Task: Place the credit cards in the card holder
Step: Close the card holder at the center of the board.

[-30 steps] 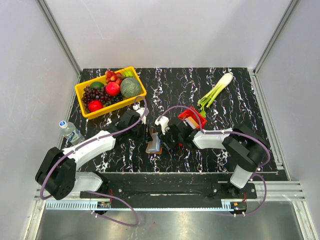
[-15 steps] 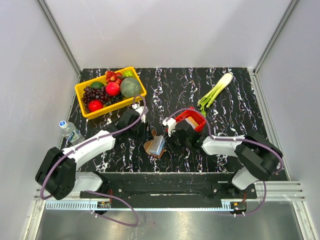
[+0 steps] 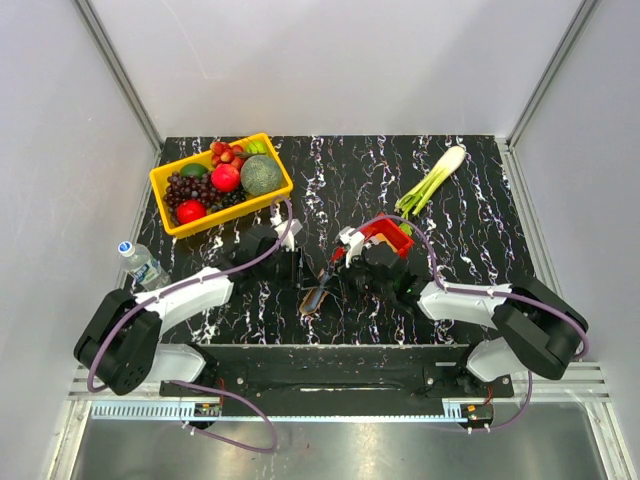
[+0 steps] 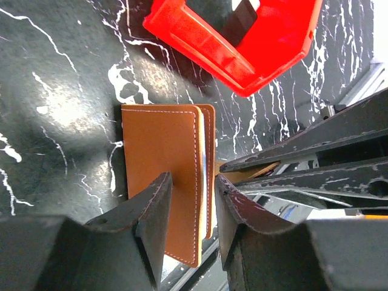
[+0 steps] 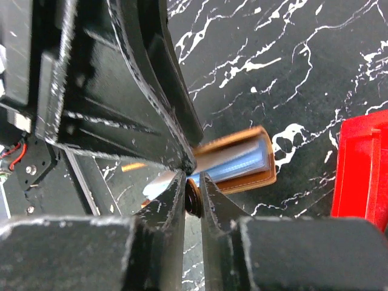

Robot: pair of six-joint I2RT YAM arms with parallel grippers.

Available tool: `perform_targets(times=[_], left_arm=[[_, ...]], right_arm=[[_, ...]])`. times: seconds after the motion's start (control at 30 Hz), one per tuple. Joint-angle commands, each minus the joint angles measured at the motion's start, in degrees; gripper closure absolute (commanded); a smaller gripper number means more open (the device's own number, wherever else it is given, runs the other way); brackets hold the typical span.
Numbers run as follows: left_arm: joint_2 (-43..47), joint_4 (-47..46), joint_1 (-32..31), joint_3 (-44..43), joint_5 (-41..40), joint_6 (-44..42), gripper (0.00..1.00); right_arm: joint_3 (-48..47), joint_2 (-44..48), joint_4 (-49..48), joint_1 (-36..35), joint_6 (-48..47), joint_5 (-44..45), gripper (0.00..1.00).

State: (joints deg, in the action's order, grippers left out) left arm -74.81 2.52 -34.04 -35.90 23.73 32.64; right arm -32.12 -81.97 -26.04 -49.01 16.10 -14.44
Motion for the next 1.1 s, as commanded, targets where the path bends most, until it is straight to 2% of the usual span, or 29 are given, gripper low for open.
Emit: perform_targets(times=[0.0,0.17,0.4,0.53,0.63,0.77,0.9,1.07], left_arm=[[-0.95,-10.5,0.2,2.76,6.59,4.35,0.61],[-2.71,-20.7,-0.15,7.86,10.11,10.24,0.61],[-3.33,-27.13,-2.87,11.99,10.46,12.97,0.64],[-3.15,-27.66,-2.96,13.31,10.37,13.15,0.72],[-3.16,-28.36,-3.05,13.93,10.55,13.41,0.85],[-2.02,-29.51,-3.13,14.45,10.64,13.5,0.85],[0.09,-25.3,-3.14,13.67,8.62,11.48,0.79],[-1.04,-20.98,-3.14,12.78,7.65,8.93,0.81]], right_arm=[[-1.63,0.86,-5.42,0.15,3.23,-1.03,0.82],[-2.07,-0.56,-4.37,0.15,4.47,0.02,0.81],[-1.45,0.67,-1.39,0.15,4.73,2.74,0.79],[-1.54,-0.11,0.46,0.15,4.56,4.24,0.78],[-2.42,-1.25,2.3,0.15,4.29,5.21,0.78],[-4.0,-2.84,5.03,0.15,4.2,6.34,0.75],[-4.53,-4.16,6.27,0.15,4.03,7.58,0.75],[-5.76,-6.7,7.32,0.15,4.38,5.83,0.75]])
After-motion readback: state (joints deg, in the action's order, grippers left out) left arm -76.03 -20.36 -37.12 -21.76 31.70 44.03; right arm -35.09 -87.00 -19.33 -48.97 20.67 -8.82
